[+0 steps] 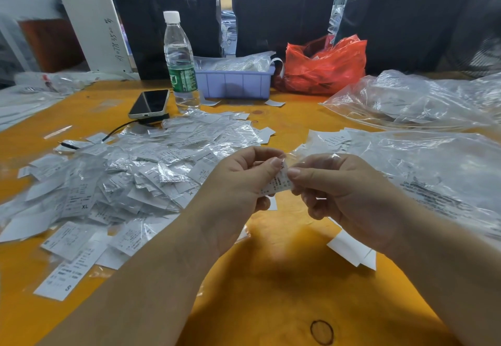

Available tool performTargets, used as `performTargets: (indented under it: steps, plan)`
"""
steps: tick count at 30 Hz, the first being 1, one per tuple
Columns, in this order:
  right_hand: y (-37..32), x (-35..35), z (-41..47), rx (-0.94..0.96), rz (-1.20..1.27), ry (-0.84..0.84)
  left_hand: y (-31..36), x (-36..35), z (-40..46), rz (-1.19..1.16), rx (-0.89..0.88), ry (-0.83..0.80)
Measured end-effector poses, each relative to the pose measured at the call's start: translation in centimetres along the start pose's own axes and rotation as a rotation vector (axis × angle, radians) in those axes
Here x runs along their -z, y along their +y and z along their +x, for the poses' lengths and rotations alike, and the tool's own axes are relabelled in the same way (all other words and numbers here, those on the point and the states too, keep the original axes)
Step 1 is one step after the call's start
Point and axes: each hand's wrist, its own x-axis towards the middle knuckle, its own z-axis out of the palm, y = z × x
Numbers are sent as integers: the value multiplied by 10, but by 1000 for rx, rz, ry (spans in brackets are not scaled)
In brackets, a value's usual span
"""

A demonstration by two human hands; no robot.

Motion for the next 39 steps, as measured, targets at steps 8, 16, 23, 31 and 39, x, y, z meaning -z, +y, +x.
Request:
performTargets:
  steps: [8,16,23,31,39]
  plan:
    - [2,-1,1,11,34,78,1,1,0,-21,45,-43]
    - [1,-1,1,-1,63,100,0,3,1,77,16,10]
    - [3,-4,-1,1,49,66,-3,1,1,81,6,46]
    - [-2,2,2,-4,96,154,4,9,1,166,21,26]
    - [2,-4,-1,-19,42,101,1,5,-2,229,-81,-6]
